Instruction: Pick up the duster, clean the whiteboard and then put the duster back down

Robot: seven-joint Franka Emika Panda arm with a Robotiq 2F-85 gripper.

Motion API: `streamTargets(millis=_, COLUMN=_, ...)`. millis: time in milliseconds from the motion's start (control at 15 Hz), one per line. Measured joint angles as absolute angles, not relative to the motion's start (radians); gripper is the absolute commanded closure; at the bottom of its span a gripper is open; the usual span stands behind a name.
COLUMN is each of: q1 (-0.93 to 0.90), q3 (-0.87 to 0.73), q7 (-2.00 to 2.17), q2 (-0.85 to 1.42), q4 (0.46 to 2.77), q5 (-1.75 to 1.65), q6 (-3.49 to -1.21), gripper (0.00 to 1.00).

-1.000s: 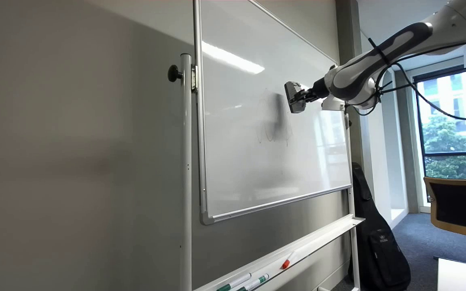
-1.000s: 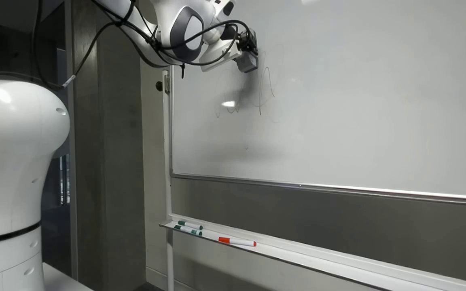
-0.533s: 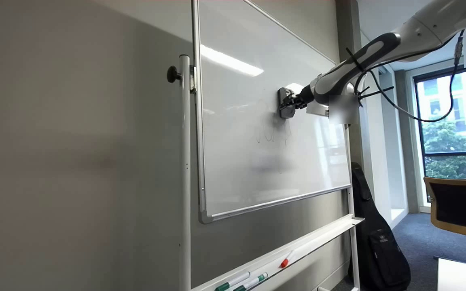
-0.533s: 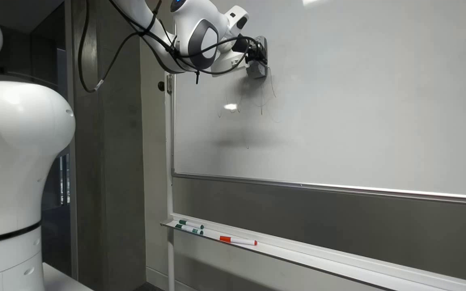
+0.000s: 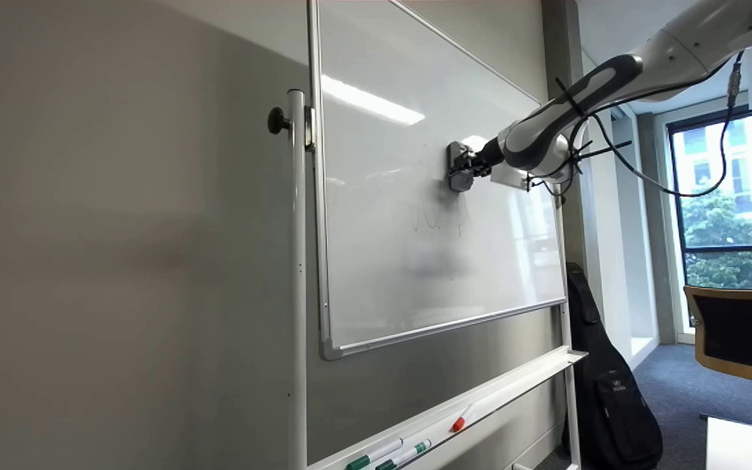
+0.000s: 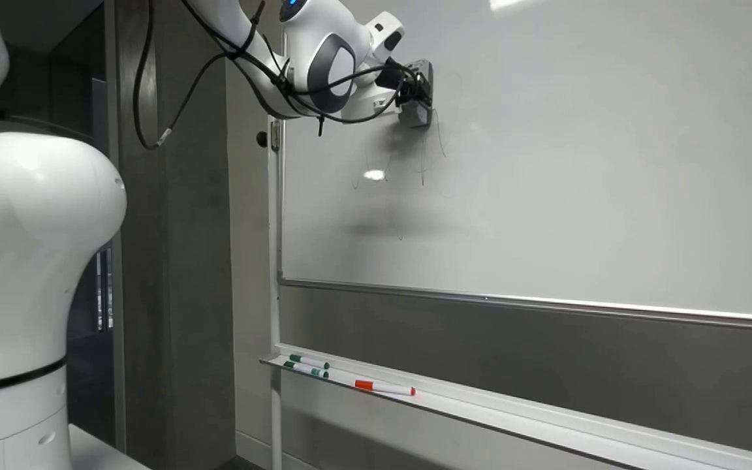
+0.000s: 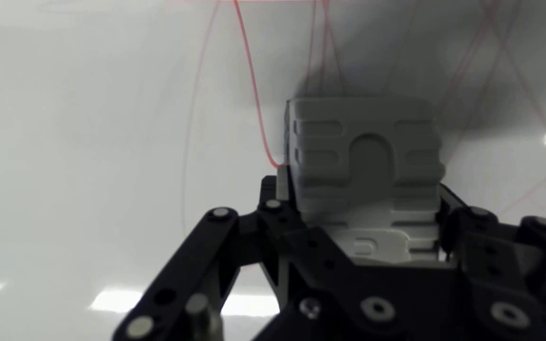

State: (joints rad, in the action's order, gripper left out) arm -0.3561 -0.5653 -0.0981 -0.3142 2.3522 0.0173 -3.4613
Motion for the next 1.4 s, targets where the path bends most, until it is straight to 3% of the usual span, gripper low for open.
streamTargets(millis=467, q1=-0.38, q3=-0.515, q7=-0.102, q2=-0.339, q4=2.377, q5=-0.001, q6=-3.461, gripper=0.62)
streamTargets(millis=1067, q1=-0.577, q3=-0.414, q7=-0.103, q2=-0.327, q4=2.409, q5=-0.061, q6=-3.461, gripper=0.62)
streamTargets(millis=1400, q1=-0.625, q3=-0.453, q7=-0.116, q2=-0.288, q4=2.374, q5=-0.092, q6=-3.461, gripper=0.62)
